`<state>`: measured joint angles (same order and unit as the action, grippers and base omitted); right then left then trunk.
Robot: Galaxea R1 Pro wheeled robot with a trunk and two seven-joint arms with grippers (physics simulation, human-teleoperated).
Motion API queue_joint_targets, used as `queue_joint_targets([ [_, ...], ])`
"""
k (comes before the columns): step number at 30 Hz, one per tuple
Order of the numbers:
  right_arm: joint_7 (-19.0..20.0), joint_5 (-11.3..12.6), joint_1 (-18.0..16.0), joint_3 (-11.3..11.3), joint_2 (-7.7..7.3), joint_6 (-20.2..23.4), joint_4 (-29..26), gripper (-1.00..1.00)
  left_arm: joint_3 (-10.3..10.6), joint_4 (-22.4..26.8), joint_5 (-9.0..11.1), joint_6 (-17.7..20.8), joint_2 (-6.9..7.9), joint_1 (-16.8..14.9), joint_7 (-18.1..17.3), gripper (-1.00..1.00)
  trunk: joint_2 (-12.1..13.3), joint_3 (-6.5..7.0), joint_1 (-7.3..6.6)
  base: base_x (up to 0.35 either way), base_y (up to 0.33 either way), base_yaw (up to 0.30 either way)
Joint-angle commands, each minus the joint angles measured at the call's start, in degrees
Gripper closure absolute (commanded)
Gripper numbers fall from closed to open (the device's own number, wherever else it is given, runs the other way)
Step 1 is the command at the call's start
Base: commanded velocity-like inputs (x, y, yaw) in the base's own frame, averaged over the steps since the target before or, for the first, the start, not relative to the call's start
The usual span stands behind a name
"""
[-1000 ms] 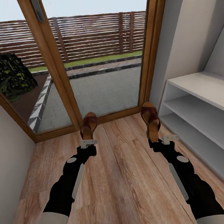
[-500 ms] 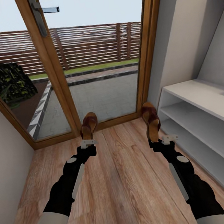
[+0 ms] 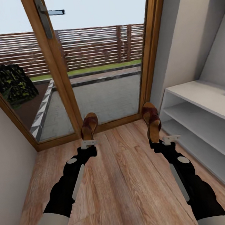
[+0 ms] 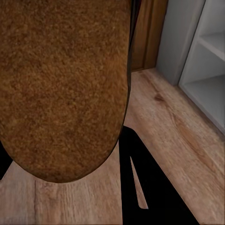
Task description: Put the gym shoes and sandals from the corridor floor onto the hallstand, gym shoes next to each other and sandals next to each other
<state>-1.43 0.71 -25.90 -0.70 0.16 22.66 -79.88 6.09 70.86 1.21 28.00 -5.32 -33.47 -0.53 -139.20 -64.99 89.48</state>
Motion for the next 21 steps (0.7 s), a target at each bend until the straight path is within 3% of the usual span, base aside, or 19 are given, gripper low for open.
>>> queue_joint_targets([
  [1, -0.2, 0.2, 0.0, 0.0, 0.02, 0.4, -0.1, 1.0, 0.0, 0.1, -0.1, 0.3, 0.02, 0.0, -0.2, 1.0, 0.0, -0.02, -0.01, -0.007, 0.302, -0.123],
  [8, -0.2, 0.2, 0.0, 0.0, 0.02, 0.4, -0.1, 1.0, 0.0, 0.1, -0.1, 0.3, 0.04, 0.0, -0.2, 1.0, 0.0, 0.33, -0.01, -0.001, 0.248, -0.208],
  [14, -0.2, 0.2, 0.0, 0.0, 0.02, 0.4, -0.1, 1.0, 0.0, 0.1, -0.1, 0.3, 0.04, 0.0, -0.2, 1.0, 0.0, 0.65, -0.01, 0.0, 0.028, -0.228],
  [21, -0.2, 0.3, 0.0, 0.0, 0.02, 0.4, -0.1, 1.0, 0.0, 0.1, -0.2, 0.3, 0.02, 0.0, -0.2, 1.0, -2.4, -0.05, 1.31, 0.0, 0.002, -0.229],
])
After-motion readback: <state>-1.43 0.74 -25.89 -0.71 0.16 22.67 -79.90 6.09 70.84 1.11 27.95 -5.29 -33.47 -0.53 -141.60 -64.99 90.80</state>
